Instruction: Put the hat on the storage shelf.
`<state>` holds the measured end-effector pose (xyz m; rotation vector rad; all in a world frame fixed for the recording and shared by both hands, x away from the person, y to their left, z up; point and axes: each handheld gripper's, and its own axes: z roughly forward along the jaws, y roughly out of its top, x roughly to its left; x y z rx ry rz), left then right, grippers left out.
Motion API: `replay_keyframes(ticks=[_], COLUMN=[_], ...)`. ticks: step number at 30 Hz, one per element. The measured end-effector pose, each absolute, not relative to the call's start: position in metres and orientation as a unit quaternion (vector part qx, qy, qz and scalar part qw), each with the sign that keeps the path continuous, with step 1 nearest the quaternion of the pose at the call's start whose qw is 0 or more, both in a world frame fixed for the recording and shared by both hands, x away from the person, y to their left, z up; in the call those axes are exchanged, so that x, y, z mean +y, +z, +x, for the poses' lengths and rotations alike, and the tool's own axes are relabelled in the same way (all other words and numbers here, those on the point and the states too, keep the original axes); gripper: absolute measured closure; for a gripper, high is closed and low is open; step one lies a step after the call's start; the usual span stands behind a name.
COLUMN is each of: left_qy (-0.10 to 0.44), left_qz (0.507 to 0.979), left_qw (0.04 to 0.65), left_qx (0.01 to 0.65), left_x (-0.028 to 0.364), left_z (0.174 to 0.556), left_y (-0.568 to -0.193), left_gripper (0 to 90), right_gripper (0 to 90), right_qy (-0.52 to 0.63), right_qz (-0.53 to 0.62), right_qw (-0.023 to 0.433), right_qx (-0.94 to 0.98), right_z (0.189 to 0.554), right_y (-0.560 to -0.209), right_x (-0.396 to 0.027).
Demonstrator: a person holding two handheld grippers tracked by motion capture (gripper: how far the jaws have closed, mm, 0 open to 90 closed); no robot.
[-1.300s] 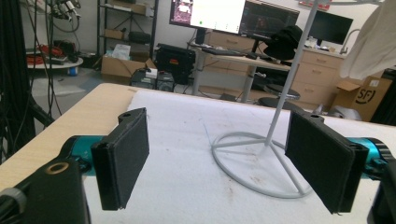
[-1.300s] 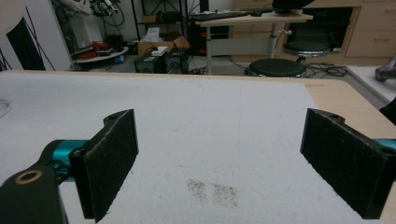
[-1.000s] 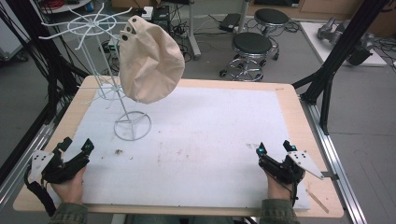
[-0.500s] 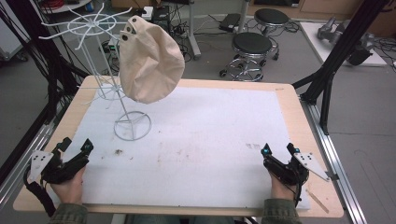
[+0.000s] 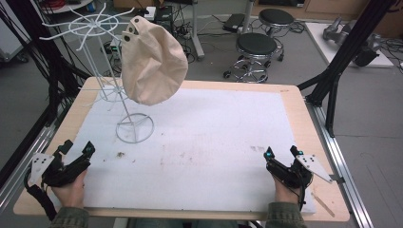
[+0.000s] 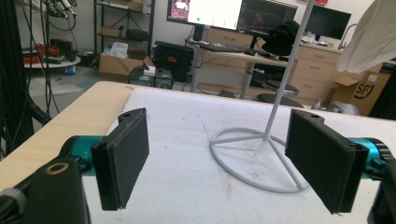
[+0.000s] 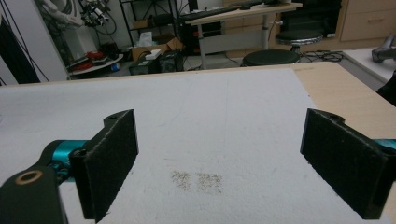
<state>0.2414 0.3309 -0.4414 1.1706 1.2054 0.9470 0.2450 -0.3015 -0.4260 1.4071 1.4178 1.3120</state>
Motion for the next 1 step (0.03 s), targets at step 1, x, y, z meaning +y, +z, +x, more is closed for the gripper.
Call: replay_keyframes(ticks=[1], left_qy=[0.403], left_qz=[0.499], left_qw=[0.570], left_qx=[0.513], left_x=[0.3310], left_z=[0.2415], left_y=[-0.4415], left_gripper=[21.8], right_gripper=[10.4], right_qy=[0.511], right_qz=[0.547], right_qw=[0.368], right_qx=[0.552], right_z=[0.2455], right_y=[-0.4262], right_x=[-0.3014])
